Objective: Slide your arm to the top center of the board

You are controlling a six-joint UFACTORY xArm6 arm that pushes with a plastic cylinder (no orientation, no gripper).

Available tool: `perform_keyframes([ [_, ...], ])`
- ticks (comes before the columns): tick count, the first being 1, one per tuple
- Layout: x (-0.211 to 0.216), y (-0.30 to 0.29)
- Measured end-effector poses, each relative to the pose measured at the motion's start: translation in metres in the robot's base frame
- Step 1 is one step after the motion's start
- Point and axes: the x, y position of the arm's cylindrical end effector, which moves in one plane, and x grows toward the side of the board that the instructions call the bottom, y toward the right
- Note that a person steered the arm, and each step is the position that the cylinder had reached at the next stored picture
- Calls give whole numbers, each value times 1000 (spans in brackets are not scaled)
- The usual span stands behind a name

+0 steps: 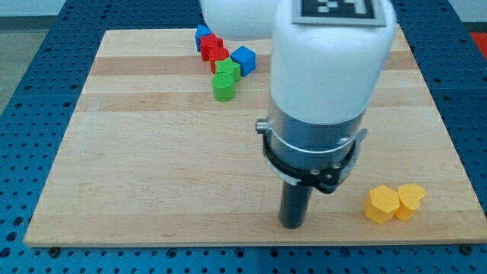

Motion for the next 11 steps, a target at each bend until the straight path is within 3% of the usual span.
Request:
perform_keyframes([
  [5,0,-44],
  [7,0,-37],
  [8,-18,-1],
  [11,-200,64],
])
